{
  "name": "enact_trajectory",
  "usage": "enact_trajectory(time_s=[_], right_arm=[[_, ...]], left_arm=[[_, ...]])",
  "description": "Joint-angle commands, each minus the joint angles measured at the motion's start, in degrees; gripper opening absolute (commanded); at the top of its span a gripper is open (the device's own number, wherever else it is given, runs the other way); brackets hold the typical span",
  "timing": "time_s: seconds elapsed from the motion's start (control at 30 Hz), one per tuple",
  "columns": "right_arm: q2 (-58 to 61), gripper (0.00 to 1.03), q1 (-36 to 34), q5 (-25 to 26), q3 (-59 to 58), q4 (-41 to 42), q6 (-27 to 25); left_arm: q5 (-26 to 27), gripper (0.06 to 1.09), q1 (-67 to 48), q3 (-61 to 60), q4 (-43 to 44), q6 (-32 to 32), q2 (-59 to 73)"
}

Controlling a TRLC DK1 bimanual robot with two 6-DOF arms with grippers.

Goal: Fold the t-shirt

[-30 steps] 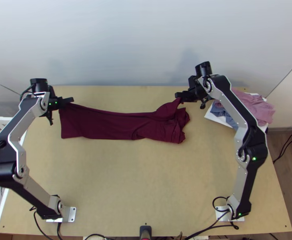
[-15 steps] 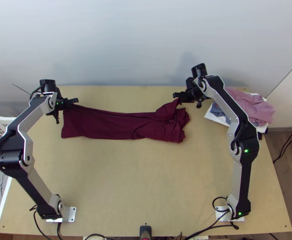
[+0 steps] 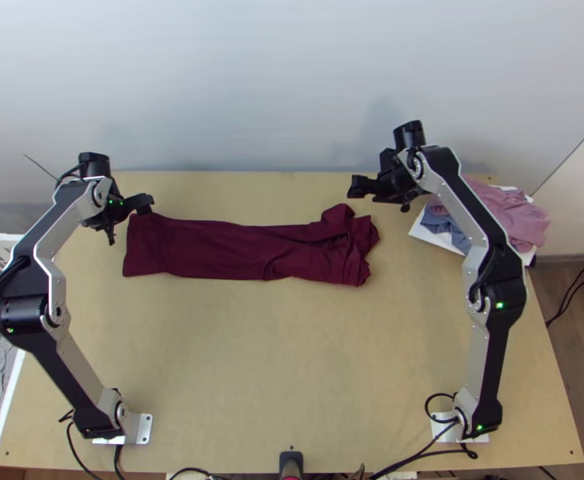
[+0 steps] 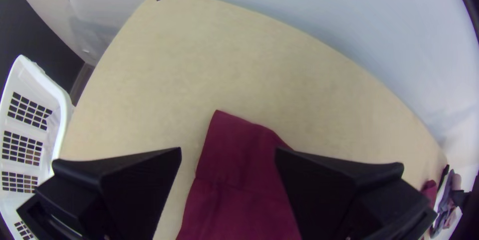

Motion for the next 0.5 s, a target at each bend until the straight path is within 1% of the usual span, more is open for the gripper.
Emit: enact_trajectory(time_s=[0.0,0.1,0.2,0.27,0.37,0.47], right_arm=[[-5.9,0.99,1.1,-3.1,0.0,-1.3,0.6],[-8.4,0.99,3.6,-4.6,-0.1,-3.2,0.7],[-10.0,0.99,6.5,-5.0,-1.0,-5.9,0.4],[-11.6,0.99,8.7,-5.1,-3.0,-6.0,0.1],[-13.2,0.99,11.0,-5.3,-6.0,-6.1,-0.2],[-13.9,0.99,13.0,-5.6,-8.0,-6.0,-0.3]], left_arm=[[3.2,0.98,1.2,-3.6,-3.2,1.5,-5.9],[3.4,0.98,1.2,-9.8,-1.2,3.3,-9.0],[3.4,0.98,1.1,-15.1,1.1,4.7,-11.1],[3.4,0.98,0.7,-17.4,1.8,5.2,-11.9],[3.1,0.98,0.6,-20.9,5.4,5.4,-12.7],[2.9,0.98,0.5,-22.1,7.2,5.4,-12.6]])
